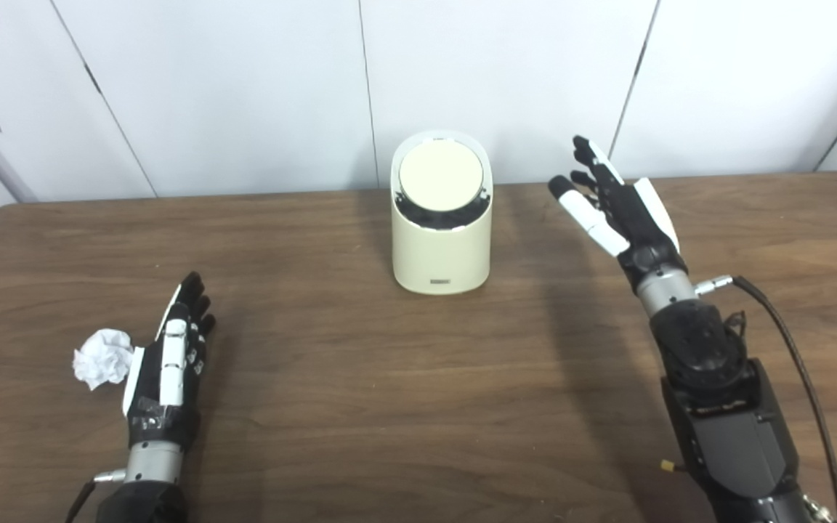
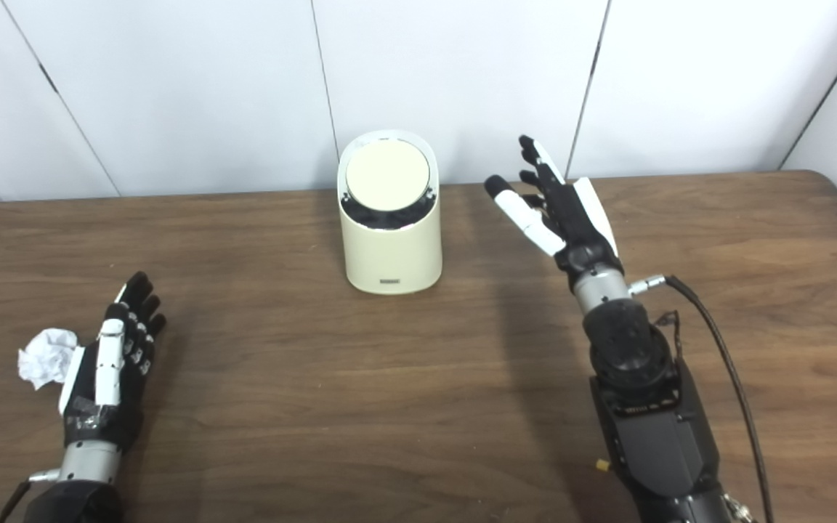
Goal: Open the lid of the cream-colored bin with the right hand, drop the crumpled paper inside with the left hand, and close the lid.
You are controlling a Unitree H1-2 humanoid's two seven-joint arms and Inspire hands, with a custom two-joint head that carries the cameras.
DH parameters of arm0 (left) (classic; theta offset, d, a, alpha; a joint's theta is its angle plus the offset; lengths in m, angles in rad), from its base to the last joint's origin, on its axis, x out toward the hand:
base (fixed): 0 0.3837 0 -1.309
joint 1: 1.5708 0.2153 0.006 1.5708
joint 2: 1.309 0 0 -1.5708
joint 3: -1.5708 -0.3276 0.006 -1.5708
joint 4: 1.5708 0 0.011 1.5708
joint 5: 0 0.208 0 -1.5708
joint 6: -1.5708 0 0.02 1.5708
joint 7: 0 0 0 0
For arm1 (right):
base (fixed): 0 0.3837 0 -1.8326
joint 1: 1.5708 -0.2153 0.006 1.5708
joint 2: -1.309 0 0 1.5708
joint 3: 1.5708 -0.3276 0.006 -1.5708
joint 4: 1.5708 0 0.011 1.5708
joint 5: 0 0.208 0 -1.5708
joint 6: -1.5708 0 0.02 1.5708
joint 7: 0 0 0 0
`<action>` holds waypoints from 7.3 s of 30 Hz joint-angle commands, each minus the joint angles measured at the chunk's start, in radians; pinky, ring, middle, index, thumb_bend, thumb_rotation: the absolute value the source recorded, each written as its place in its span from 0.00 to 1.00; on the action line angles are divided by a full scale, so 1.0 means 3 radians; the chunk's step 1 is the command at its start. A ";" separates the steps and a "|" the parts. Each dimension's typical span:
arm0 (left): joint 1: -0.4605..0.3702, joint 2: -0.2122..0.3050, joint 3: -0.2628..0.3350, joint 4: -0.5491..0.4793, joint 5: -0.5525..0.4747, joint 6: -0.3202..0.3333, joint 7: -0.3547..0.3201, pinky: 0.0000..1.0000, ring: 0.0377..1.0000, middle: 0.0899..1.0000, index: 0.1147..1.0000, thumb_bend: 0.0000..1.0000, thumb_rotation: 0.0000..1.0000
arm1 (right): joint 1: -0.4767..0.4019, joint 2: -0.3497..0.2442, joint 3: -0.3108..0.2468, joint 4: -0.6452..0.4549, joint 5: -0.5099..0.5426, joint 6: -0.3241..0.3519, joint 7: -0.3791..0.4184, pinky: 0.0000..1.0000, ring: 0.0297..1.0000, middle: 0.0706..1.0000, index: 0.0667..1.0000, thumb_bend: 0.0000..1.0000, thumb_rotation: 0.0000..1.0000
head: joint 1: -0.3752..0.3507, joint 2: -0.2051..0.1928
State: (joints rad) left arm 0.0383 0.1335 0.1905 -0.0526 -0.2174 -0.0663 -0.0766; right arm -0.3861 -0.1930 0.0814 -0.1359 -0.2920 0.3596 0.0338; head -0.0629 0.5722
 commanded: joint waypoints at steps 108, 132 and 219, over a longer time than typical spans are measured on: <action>0.0122 -0.0191 -0.0107 0.0133 0.0097 -0.0271 0.0075 1.00 1.00 1.00 0.98 0.39 0.94 | -0.1338 -0.0169 0.0862 0.1110 -0.1084 0.0177 0.0466 0.85 0.97 0.96 0.96 0.78 0.42 | 0.0011 -0.0040; 0.0115 -0.0214 -0.0109 0.0144 0.0096 -0.0292 0.0101 1.00 1.00 1.00 0.98 0.38 0.93 | -0.1304 -0.0160 0.0804 0.1119 -0.1031 0.0081 0.0361 0.86 0.97 0.96 0.96 0.72 0.51 | 0.0024 -0.0056; 0.0107 -0.0112 -0.0100 0.0109 -0.0013 -0.0188 0.0014 1.00 1.00 0.99 0.97 0.39 0.92 | 0.0544 0.0326 -0.0819 -0.0015 0.1290 -0.0495 0.0066 1.00 0.99 0.97 0.93 0.57 1.00 | -0.0104 0.0038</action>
State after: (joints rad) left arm 0.0471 0.1092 0.1667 -0.0507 -0.2108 -0.1220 -0.0679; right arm -0.2107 -0.0911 -0.1562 -0.1250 0.0825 0.2673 0.0622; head -0.0936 0.5829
